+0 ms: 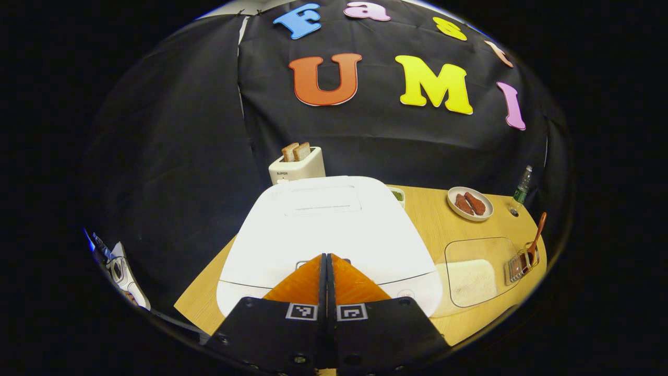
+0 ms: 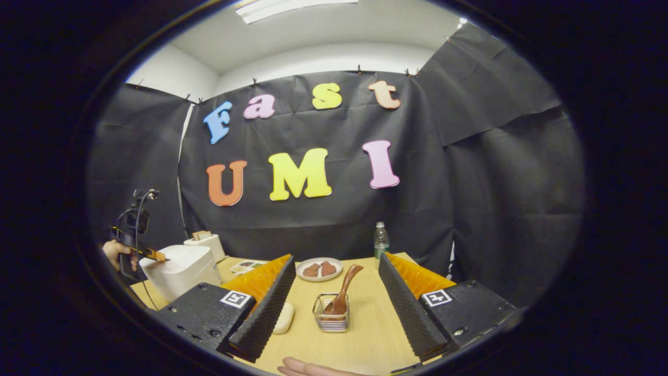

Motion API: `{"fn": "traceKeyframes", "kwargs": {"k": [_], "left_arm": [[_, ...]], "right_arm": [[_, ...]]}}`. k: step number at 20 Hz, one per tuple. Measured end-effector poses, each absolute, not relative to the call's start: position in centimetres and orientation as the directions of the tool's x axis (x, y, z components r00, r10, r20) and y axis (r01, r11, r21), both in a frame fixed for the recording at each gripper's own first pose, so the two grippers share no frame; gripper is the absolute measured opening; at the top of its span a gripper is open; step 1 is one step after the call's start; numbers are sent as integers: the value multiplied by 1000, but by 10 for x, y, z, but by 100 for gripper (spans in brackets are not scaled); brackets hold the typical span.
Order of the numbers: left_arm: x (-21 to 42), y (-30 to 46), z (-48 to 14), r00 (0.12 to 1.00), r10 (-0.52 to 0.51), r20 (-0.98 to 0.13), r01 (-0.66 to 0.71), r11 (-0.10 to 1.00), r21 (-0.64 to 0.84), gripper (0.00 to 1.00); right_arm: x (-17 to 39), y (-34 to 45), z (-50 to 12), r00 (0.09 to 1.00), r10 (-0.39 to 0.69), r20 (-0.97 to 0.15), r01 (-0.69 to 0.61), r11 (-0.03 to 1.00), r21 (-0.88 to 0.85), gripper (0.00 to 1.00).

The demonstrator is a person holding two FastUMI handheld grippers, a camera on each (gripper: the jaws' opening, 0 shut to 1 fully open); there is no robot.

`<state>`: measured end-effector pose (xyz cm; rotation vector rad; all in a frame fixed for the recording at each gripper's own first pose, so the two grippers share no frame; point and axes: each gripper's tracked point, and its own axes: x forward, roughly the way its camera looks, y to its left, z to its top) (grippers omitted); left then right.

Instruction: Close the left gripper, press the button to open the rice cooker; take a wooden spoon from the chopstick holder with the right hand, scoop a spoonful of rice and pour it into the rice cooker, then put the wooden spoon back into the chopstick holder.

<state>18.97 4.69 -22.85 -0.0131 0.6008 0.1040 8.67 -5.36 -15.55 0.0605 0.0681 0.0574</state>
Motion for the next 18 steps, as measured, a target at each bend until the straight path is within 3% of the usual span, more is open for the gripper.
{"fn": "traceKeyframes", "kwargs": {"k": [7,12,14,16,17,18], "left_arm": [[189,49,-215,834,56,-549,-103,993,-56,0],[193,57,-166,906,43,-421,-95,990,-104,4],[186,62,-143,927,54,-371,-94,991,-93,26],[176,67,-138,921,63,-386,-110,989,-101,38],[166,65,-137,915,58,-399,-113,987,-116,39],[157,60,-133,919,39,-392,-100,986,-137,61]], "right_arm": [[99,-62,-183,992,50,-118,-42,997,66,100],[109,-59,-205,979,82,-186,-70,995,72,100],[113,-61,-208,979,80,-187,-71,996,59,100],[117,-57,-212,979,90,-184,-81,995,55,100],[119,-55,-218,975,99,-198,-87,994,65,100],[122,-51,-223,971,107,-216,-93,993,75,100]]}}
